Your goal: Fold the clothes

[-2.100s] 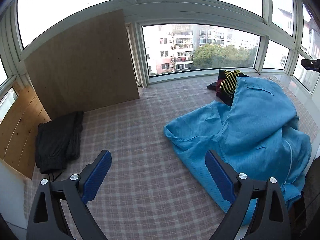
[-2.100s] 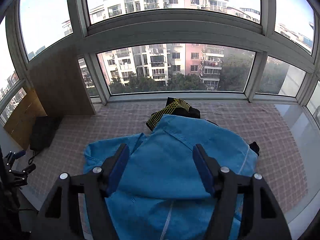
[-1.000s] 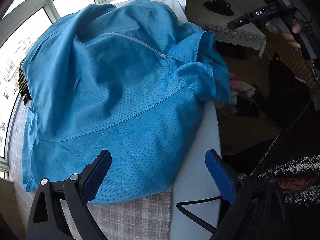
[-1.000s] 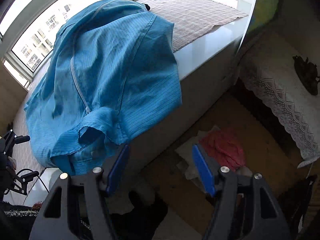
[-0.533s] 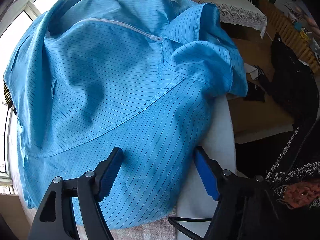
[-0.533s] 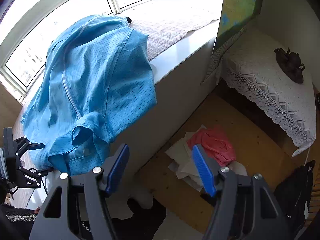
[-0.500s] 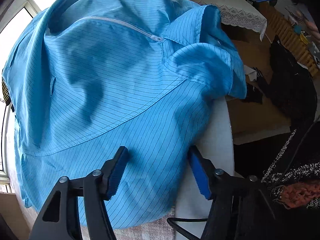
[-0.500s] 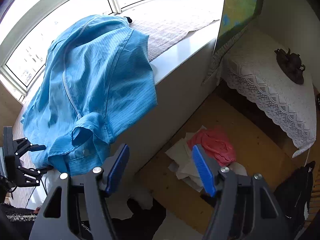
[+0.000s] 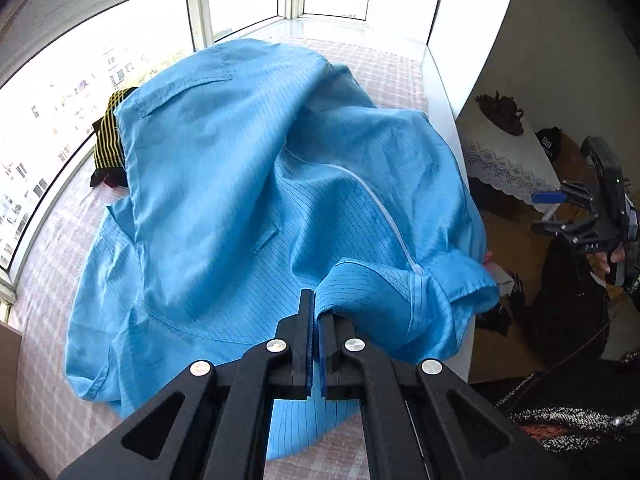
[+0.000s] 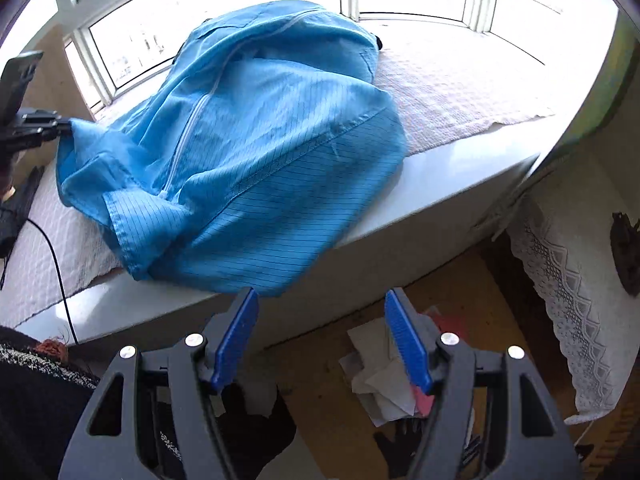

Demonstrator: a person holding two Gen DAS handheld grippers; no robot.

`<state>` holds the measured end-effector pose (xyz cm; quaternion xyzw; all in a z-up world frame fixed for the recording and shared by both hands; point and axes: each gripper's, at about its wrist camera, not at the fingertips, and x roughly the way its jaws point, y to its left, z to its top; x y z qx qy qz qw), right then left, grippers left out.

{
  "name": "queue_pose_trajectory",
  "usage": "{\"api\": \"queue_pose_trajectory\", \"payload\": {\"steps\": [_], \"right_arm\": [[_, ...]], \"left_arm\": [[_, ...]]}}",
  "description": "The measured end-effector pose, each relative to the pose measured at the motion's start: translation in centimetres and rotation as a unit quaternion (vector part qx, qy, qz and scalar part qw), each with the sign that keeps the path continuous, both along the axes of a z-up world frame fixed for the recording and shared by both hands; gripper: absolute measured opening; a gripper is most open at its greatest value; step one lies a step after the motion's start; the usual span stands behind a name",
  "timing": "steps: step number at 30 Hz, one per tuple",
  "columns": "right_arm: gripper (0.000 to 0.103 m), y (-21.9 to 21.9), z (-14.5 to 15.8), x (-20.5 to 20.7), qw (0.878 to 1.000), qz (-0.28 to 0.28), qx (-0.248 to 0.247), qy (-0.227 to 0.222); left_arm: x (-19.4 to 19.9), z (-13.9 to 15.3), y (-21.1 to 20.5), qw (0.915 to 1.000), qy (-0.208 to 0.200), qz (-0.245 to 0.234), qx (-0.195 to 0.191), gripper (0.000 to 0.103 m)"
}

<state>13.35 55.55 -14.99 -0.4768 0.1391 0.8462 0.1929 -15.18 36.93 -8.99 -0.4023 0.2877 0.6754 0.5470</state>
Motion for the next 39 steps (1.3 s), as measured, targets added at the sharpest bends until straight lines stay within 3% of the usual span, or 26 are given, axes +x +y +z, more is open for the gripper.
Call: {"api": "queue_pose_trajectory", "payload": {"steps": [4,7,10,16,22,28,29,30,33,36,39], "right_arm": [[0.065,-3.6,-0.7,-2.5,0.995,0.095,0.031,0.009],[0.065,-6.3,-1.1,-4.4,0.985,0.15,0.085,0.022],[0.065,-7.6,-1.9,-6.9,0.976,0.187,0.106,0.017],[0.065,-6.6,-4.0,-12.0,0.97,0.214,0.111,-0.006],[0.065,-4.5,-5.8,-15.9,0.975,0.205,0.083,-0.031],[0.064,-2.3,-6.5,-16.9,0.982,0.175,0.057,-0.047],[0.061,-1.8,-6.5,-16.8,0.984,0.168,0.041,-0.044],[0.05,-1.3,-6.5,-16.7,0.986,0.161,0.027,-0.04],[0.005,0.1,-6.2,-16.6,0.989,0.139,0.031,-0.047],[0.004,1.4,-5.6,-16.0,0.992,0.119,0.012,-0.046],[0.003,1.6,-2.2,-14.6,0.994,0.098,0.037,-0.015]], "left_arm": [[-2.1,1.1,2.2,0.9998,0.014,0.015,0.008,0.001],[-3.7,2.3,4.1,0.9996,0.021,0.013,0.009,0.001],[-5.5,3.3,6.3,0.9995,0.016,0.024,0.015,0.001],[-8.9,4.7,9.3,0.9988,0.003,0.038,0.032,0.001],[-10.9,5.1,10.8,0.9983,-0.005,0.045,0.038,0.001],[-12.5,4.7,11.2,0.9985,-0.008,0.042,0.035,0.001],[-12.7,4.6,11.2,0.9985,-0.008,0.042,0.034,0.001],[-12.9,4.4,11.2,0.9986,-0.008,0.042,0.033,0.001],[-13.3,3.8,10.7,0.9989,-0.005,0.04,0.025,0.001],[-13.3,3.1,9.7,0.9991,0.0,0.038,0.017,0.001],[-13.0,3.0,7.9,0.999,0.01,0.041,0.016,0.001]]}}
